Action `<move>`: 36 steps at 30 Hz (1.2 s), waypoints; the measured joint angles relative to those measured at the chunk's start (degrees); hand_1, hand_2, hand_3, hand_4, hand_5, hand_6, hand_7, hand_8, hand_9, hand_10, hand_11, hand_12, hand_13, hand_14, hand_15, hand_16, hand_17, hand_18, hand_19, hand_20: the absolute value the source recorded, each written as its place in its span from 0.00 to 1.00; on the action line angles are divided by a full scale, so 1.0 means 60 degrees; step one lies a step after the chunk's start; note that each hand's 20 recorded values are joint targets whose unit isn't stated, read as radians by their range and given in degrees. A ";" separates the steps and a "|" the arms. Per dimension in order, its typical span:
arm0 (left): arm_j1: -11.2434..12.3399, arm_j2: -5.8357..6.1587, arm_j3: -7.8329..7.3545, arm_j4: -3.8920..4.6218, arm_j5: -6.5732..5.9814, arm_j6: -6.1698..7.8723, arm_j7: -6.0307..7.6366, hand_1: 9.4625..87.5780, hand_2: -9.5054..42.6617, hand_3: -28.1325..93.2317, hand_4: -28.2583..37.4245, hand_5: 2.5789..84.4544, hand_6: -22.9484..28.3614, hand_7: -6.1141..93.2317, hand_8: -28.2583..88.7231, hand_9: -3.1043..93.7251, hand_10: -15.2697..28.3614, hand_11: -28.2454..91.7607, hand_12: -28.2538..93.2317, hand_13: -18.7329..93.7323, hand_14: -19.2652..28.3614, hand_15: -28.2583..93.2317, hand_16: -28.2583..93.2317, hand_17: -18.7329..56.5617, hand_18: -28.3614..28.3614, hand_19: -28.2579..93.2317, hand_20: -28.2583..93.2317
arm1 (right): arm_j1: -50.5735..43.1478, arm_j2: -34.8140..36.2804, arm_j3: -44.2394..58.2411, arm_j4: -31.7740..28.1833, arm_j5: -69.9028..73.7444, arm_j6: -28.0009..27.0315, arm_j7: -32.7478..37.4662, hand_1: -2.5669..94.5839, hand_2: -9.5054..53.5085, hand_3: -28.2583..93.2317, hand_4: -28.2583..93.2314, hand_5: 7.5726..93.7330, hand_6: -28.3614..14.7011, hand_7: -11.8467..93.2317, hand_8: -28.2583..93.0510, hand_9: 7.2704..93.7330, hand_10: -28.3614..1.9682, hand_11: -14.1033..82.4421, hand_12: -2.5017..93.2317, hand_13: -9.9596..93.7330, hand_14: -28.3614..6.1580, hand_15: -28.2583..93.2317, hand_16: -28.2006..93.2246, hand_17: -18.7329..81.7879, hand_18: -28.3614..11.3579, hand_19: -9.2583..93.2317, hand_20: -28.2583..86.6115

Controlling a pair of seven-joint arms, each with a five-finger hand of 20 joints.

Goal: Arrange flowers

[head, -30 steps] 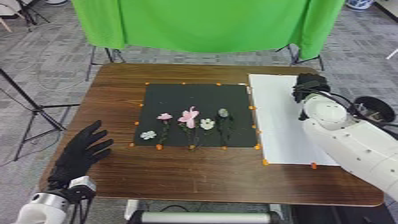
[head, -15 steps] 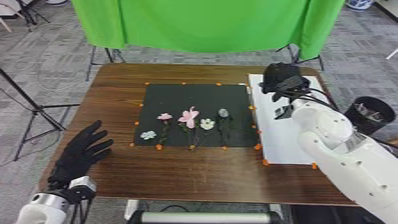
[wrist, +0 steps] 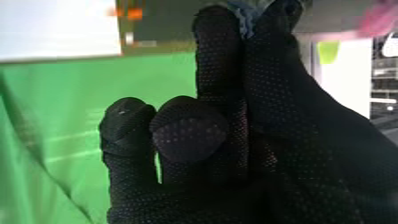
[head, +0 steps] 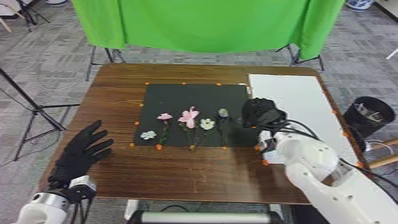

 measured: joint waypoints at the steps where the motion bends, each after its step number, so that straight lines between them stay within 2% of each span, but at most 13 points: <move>1: -0.0008 -0.0001 0.0000 0.0002 0.0003 -0.0006 -0.0009 0.21 0.17 0.81 0.06 0.25 0.49 0.29 0.14 0.27 0.63 0.40 0.37 0.35 0.75 0.49 0.24 0.12 0.90 0.59 0.31 | -0.0006 0.0000 -0.0079 0.0042 -0.0081 0.0066 0.0009 0.52 0.00 0.92 0.00 0.80 0.79 0.45 0.21 1.00 0.84 0.21 0.36 0.85 0.74 0.86 0.44 0.56 0.20 1.00 0.64; 9: -0.0105 -0.0013 0.0000 0.0044 0.0044 -0.0099 -0.0113 0.21 0.17 0.81 0.06 0.25 0.49 0.29 0.14 0.27 0.62 0.40 0.37 0.35 0.75 0.49 0.24 0.12 0.89 0.59 0.31 | 0.0000 -0.0040 -0.0453 0.0191 -0.0733 0.0770 0.0081 0.51 0.00 0.92 0.00 0.79 0.79 0.45 0.21 0.99 0.84 0.21 0.36 0.84 0.74 0.86 0.44 0.56 0.21 1.00 0.65; 12: -0.0145 -0.0018 0.0000 0.0060 0.0064 -0.0135 -0.0156 0.21 0.17 0.81 0.06 0.25 0.49 0.29 0.14 0.27 0.62 0.40 0.37 0.35 0.75 0.49 0.24 0.12 0.89 0.59 0.31 | 0.0004 -0.0076 -0.0485 0.0197 -0.0722 0.0759 0.0139 0.48 0.00 0.92 0.00 0.76 0.77 0.46 0.20 0.96 0.82 0.22 0.35 0.83 0.74 0.87 0.44 0.55 0.21 1.00 0.65; 13: -0.0151 -0.0018 0.0000 0.0063 0.0070 -0.0145 -0.0165 0.21 0.17 0.81 0.06 0.25 0.49 0.29 0.14 0.27 0.63 0.40 0.37 0.35 0.75 0.49 0.24 0.12 0.89 0.59 0.31 | 0.0003 -0.0086 -0.0482 0.0197 -0.0719 0.0725 0.0146 0.46 0.00 0.91 0.00 0.73 0.77 0.47 0.20 0.93 0.81 0.25 0.32 0.82 0.74 0.87 0.44 0.54 0.21 0.99 0.66; 15: -0.0156 -0.0020 -0.0003 0.0066 0.0081 -0.0162 -0.0175 0.21 0.17 0.81 0.06 0.25 0.49 0.29 0.14 0.27 0.63 0.40 0.37 0.35 0.75 0.49 0.24 0.13 0.89 0.59 0.31 | -0.0007 -0.0106 -0.0438 0.0190 -0.0702 0.0565 0.0145 0.44 0.00 0.90 0.00 0.70 0.75 0.47 0.19 0.89 0.80 0.29 0.29 0.80 0.73 0.87 0.44 0.53 0.21 0.98 0.66; 17: -0.0156 -0.0021 -0.0008 0.0068 0.0085 -0.0170 -0.0180 0.21 0.17 0.81 0.06 0.25 0.49 0.29 0.14 0.27 0.62 0.40 0.37 0.35 0.75 0.49 0.24 0.13 0.89 0.59 0.31 | -0.0025 -0.0125 -0.0358 0.0177 -0.0694 0.0293 0.0130 0.40 0.00 0.91 0.00 0.68 0.75 0.44 0.19 0.82 0.74 0.33 0.23 0.79 0.73 0.88 0.44 0.52 0.21 0.98 0.67; 18: -0.0156 -0.0022 -0.0010 0.0069 0.0087 -0.0174 -0.0183 0.21 0.17 0.81 0.06 0.25 0.49 0.29 0.14 0.27 0.62 0.40 0.37 0.35 0.75 0.49 0.24 0.13 0.89 0.59 0.31 | -0.0032 -0.0132 -0.0327 0.0175 -0.0694 0.0154 0.0124 0.37 0.00 0.93 0.00 0.66 0.75 0.42 0.16 0.79 0.72 0.34 0.20 0.78 0.73 0.88 0.43 0.52 0.20 0.97 0.67; 21: -0.0156 -0.0023 -0.0015 0.0074 0.0089 -0.0189 -0.0186 0.21 0.17 0.81 0.07 0.25 0.49 0.29 0.14 0.27 0.63 0.40 0.37 0.35 0.75 0.49 0.24 0.13 0.89 0.59 0.31 | -0.0057 -0.0144 -0.0271 0.0176 -0.0701 -0.0139 0.0110 0.32 0.00 0.94 0.00 0.61 0.73 0.41 0.09 0.74 0.71 0.35 0.19 0.77 0.71 0.88 0.43 0.51 0.19 0.97 0.68; 28: -0.0154 -0.0023 -0.0020 0.0078 0.0091 -0.0203 -0.0185 0.21 0.17 0.81 0.07 0.25 0.49 0.29 0.14 0.27 0.62 0.40 0.37 0.35 0.75 0.49 0.24 0.12 0.89 0.59 0.31 | -0.0178 -0.0204 -0.0056 0.0170 -0.0687 -0.0353 -0.0031 0.26 0.00 0.89 0.00 0.54 0.66 0.39 0.10 0.65 0.65 0.34 0.20 0.74 0.67 0.88 0.42 0.49 0.17 0.96 0.69; 35: -0.0144 -0.0023 -0.0029 0.0078 0.0091 -0.0206 -0.0177 0.21 0.17 0.81 0.06 0.25 0.49 0.29 0.14 0.27 0.62 0.40 0.37 0.35 0.75 0.49 0.24 0.12 0.89 0.59 0.31 | -0.0451 -0.0356 0.0686 -0.0180 -0.0166 -0.1302 -0.0255 0.28 0.00 0.79 0.00 0.49 0.60 0.36 0.12 0.59 0.58 0.33 0.20 0.70 0.63 0.89 0.41 0.47 0.15 0.94 0.70; 36: -0.0138 -0.0020 -0.0031 0.0078 0.0091 -0.0206 -0.0172 0.21 0.17 0.81 0.06 0.25 0.49 0.29 0.14 0.27 0.62 0.40 0.37 0.35 0.75 0.49 0.24 0.12 0.89 0.59 0.31 | -0.0491 -0.0377 0.0812 -0.0243 0.0003 -0.1455 -0.0273 0.31 0.00 0.74 0.00 0.47 0.58 0.35 0.12 0.56 0.56 0.32 0.20 0.68 0.61 0.88 0.40 0.46 0.15 0.94 0.70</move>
